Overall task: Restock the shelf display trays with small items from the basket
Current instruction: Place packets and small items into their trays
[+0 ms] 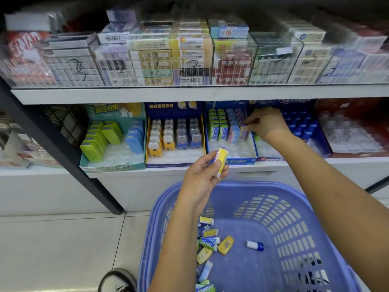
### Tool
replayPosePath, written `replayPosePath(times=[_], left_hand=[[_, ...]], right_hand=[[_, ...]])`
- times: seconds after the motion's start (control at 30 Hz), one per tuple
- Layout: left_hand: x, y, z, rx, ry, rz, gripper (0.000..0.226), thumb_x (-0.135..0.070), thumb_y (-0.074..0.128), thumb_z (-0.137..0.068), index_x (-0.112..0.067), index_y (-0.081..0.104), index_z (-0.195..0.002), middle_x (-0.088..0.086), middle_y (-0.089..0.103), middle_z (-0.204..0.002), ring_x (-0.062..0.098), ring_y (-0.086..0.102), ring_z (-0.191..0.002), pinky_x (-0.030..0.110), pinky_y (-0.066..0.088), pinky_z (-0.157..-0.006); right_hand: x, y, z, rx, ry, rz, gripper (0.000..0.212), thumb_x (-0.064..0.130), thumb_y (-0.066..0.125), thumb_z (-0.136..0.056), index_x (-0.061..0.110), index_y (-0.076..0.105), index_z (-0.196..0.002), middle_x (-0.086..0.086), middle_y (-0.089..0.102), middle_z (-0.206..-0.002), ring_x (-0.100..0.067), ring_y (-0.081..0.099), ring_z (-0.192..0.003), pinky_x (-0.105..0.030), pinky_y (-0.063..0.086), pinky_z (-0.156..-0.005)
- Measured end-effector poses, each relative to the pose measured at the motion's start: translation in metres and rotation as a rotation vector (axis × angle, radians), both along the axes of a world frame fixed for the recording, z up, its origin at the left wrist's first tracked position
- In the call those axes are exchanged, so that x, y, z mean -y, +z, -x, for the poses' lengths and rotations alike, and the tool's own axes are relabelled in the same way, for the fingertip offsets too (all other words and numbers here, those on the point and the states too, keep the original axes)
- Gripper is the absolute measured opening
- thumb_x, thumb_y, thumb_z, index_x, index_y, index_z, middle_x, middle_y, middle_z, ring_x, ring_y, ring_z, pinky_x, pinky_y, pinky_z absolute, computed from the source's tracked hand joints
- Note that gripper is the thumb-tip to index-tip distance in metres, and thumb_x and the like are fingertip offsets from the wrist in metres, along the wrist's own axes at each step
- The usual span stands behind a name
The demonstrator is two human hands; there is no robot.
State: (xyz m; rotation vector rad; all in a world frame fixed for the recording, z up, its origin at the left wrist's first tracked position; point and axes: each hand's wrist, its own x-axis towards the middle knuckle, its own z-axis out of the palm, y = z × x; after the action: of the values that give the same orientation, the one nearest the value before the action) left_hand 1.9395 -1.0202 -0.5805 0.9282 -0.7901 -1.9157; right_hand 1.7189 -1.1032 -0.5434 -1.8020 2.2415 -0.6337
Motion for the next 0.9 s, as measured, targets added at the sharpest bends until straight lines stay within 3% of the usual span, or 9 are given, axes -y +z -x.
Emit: replayPosePath(times=[0.13,0.2,0.33,0.53,0.6,0.63,0.73,0.8,0.9], left_hand=[[-0.002,0.008,0.010,-0.158,-0.014,-0.154,0.024,-0.011,0.050,-0.096,0.001,0.060,-0.115,0.009,0.069,-0.088,0.005,0.057,-0.057,0.013,0.047,-0.050],[-0.001,0.011,0.016,-0.244,-0.030,-0.235,0.023,-0.012,0.044,-0.099,0.003,0.059,-0.108,0.009,0.068,-0.077,0.004,0.047,-0.048,0.012,0.037,-0.042],[0.001,0.014,0.026,-0.303,-0.089,-0.333,0.025,-0.016,0.041,-0.100,0.003,0.058,-0.102,0.008,0.061,-0.067,0.002,0.039,-0.041,0.011,0.028,-0.034],[0.000,0.022,0.042,-0.305,-0.138,-0.342,0.027,-0.018,0.040,-0.101,0.000,0.060,-0.100,0.008,0.061,-0.068,0.004,0.040,-0.043,0.012,0.031,-0.035],[0.000,0.022,0.051,-0.055,-0.035,-0.139,0.027,-0.019,0.039,-0.102,-0.001,0.060,-0.104,0.010,0.067,-0.078,0.007,0.051,-0.050,0.015,0.042,-0.044],[-0.001,0.021,0.053,0.185,0.019,0.034,0.028,-0.021,0.039,-0.102,-0.003,0.059,-0.110,0.010,0.069,-0.090,0.009,0.058,-0.061,0.018,0.048,-0.054],[-0.004,0.005,0.051,0.923,-0.071,0.651,0.039,-0.025,0.040,-0.101,-0.013,0.046,-0.138,0.002,0.051,-0.137,0.012,0.050,-0.121,0.021,0.038,-0.098],[-0.005,-0.008,0.050,1.109,-0.244,0.822,0.048,-0.021,0.041,-0.100,-0.013,0.033,-0.147,0.002,0.029,-0.154,0.016,0.023,-0.143,0.026,0.018,-0.116],[-0.006,-0.020,0.050,1.189,-0.275,0.912,0.054,-0.018,0.044,-0.099,-0.012,0.025,-0.149,0.003,0.018,-0.158,0.016,0.008,-0.147,0.029,0.005,-0.120]], right_hand=[[-0.016,0.014,-0.008,0.059,0.008,0.064,0.020,0.011,0.074,-0.078,0.010,0.072,-0.098,-0.007,0.070,-0.102,-0.018,0.063,-0.089,-0.025,0.047,-0.081],[-0.039,0.021,-0.015,0.345,0.144,0.072,0.022,0.011,0.077,-0.075,0.019,0.070,-0.094,0.003,0.069,-0.090,-0.008,0.061,-0.077,-0.020,0.046,-0.073],[-0.082,0.029,-0.026,0.772,0.484,-0.091,0.022,0.003,0.066,-0.082,0.018,0.072,-0.097,0.001,0.073,-0.100,-0.007,0.066,-0.086,-0.014,0.051,-0.076],[-0.096,0.035,-0.017,0.799,0.540,-0.038,0.019,0.019,0.074,-0.071,0.025,0.072,-0.088,0.003,0.073,-0.088,-0.007,0.067,-0.082,-0.014,0.050,-0.073],[-0.087,0.029,-0.010,0.787,0.380,0.116,0.018,0.016,0.077,-0.069,0.023,0.071,-0.084,0.004,0.072,-0.082,-0.006,0.067,-0.077,-0.015,0.051,-0.073],[-0.081,0.026,-0.004,0.739,0.269,0.201,0.019,0.012,0.078,-0.070,0.023,0.070,-0.084,0.003,0.072,-0.082,-0.006,0.067,-0.075,-0.015,0.051,-0.073],[-0.062,0.015,0.014,0.501,0.050,0.311,0.015,0.009,0.074,-0.077,0.019,0.070,-0.087,-0.003,0.070,-0.087,-0.006,0.063,-0.074,-0.006,0.047,-0.069],[-0.051,0.007,0.018,0.400,0.050,0.284,0.013,0.009,0.072,-0.079,0.013,0.071,-0.091,-0.002,0.069,-0.086,-0.013,0.065,-0.078,-0.006,0.048,-0.069],[-0.040,-0.001,0.015,0.304,0.106,0.225,0.014,0.009,0.070,-0.081,0.011,0.072,-0.095,-0.003,0.070,-0.090,-0.019,0.066,-0.085,-0.018,0.051,-0.079]])
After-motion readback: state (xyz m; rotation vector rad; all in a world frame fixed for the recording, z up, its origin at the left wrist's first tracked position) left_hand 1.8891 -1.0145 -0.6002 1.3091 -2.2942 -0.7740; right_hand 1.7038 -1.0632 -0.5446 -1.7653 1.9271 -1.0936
